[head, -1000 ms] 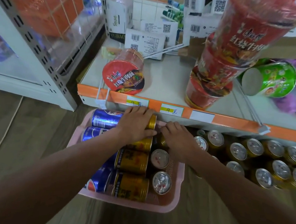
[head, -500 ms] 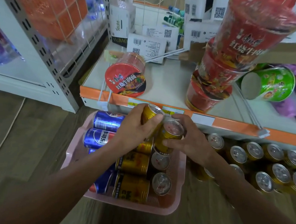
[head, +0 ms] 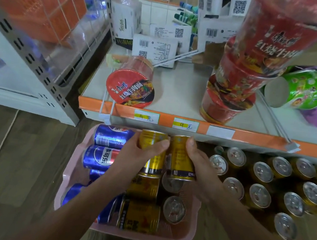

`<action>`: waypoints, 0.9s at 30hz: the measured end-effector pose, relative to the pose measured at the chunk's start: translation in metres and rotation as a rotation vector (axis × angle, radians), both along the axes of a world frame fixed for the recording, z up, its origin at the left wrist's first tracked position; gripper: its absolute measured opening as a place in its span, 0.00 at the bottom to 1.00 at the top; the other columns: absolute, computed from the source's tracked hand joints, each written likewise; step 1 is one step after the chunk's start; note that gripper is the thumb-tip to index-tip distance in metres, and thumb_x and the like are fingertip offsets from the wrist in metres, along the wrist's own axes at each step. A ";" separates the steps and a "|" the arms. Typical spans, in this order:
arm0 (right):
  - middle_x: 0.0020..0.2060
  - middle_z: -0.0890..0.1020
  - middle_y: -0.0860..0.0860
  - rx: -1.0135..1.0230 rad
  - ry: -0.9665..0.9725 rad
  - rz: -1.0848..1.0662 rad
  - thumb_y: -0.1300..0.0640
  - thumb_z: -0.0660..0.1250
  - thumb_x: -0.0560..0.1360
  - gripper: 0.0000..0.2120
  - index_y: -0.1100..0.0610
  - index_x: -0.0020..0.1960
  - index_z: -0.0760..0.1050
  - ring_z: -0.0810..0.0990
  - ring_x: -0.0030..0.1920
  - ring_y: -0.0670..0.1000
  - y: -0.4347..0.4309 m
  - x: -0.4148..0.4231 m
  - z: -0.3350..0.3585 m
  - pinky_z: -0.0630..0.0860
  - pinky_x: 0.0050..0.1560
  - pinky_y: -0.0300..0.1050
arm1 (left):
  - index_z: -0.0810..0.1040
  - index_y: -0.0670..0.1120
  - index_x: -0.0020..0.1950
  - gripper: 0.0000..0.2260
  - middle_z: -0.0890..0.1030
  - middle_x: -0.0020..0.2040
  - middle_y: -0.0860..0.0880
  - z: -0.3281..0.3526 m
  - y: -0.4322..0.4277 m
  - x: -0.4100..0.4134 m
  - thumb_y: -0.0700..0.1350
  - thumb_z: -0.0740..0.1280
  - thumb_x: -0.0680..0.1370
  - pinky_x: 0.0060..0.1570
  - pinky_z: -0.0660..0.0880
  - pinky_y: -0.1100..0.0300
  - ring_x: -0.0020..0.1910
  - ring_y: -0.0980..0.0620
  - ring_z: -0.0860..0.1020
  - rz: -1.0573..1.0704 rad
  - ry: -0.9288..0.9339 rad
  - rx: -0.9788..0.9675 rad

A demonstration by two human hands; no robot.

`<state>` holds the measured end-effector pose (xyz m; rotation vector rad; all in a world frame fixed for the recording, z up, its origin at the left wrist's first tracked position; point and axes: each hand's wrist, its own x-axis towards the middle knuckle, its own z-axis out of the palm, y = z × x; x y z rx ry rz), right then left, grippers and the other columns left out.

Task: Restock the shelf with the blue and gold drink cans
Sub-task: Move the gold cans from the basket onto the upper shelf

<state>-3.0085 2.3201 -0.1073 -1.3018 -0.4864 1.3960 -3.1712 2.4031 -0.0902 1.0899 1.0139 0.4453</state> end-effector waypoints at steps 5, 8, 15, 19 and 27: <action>0.53 0.86 0.56 -0.097 -0.016 -0.014 0.47 0.69 0.74 0.22 0.57 0.64 0.77 0.86 0.54 0.57 -0.019 -0.002 0.022 0.83 0.48 0.47 | 0.79 0.54 0.60 0.26 0.87 0.51 0.52 0.008 -0.019 0.009 0.62 0.76 0.66 0.53 0.81 0.45 0.51 0.49 0.85 0.041 0.033 -0.103; 0.49 0.87 0.52 -0.197 -0.064 -0.029 0.42 0.73 0.72 0.22 0.54 0.59 0.78 0.87 0.51 0.53 -0.041 -0.003 0.053 0.83 0.50 0.48 | 0.78 0.56 0.60 0.25 0.86 0.50 0.55 0.039 -0.038 0.010 0.61 0.73 0.66 0.47 0.80 0.51 0.47 0.54 0.86 0.008 0.009 -0.138; 0.49 0.87 0.49 -0.367 -0.160 -0.109 0.26 0.75 0.59 0.31 0.45 0.54 0.81 0.86 0.52 0.55 -0.076 -0.008 0.183 0.80 0.58 0.61 | 0.80 0.54 0.59 0.32 0.87 0.52 0.51 0.177 -0.070 0.003 0.64 0.78 0.58 0.55 0.81 0.43 0.51 0.49 0.86 0.028 0.093 -0.212; 0.47 0.87 0.49 -0.355 -0.165 -0.111 0.29 0.75 0.63 0.25 0.43 0.52 0.82 0.87 0.49 0.53 -0.090 -0.005 0.307 0.83 0.54 0.59 | 0.82 0.55 0.58 0.28 0.87 0.52 0.49 0.290 -0.078 0.005 0.63 0.79 0.61 0.55 0.80 0.39 0.51 0.46 0.86 0.009 0.097 -0.203; 0.50 0.87 0.51 -0.317 -0.144 -0.178 0.34 0.77 0.64 0.30 0.50 0.59 0.79 0.87 0.50 0.53 -0.116 0.023 0.527 0.83 0.53 0.55 | 0.81 0.54 0.60 0.29 0.86 0.54 0.50 0.514 -0.093 0.040 0.64 0.79 0.62 0.57 0.80 0.41 0.53 0.47 0.85 -0.037 0.069 -0.125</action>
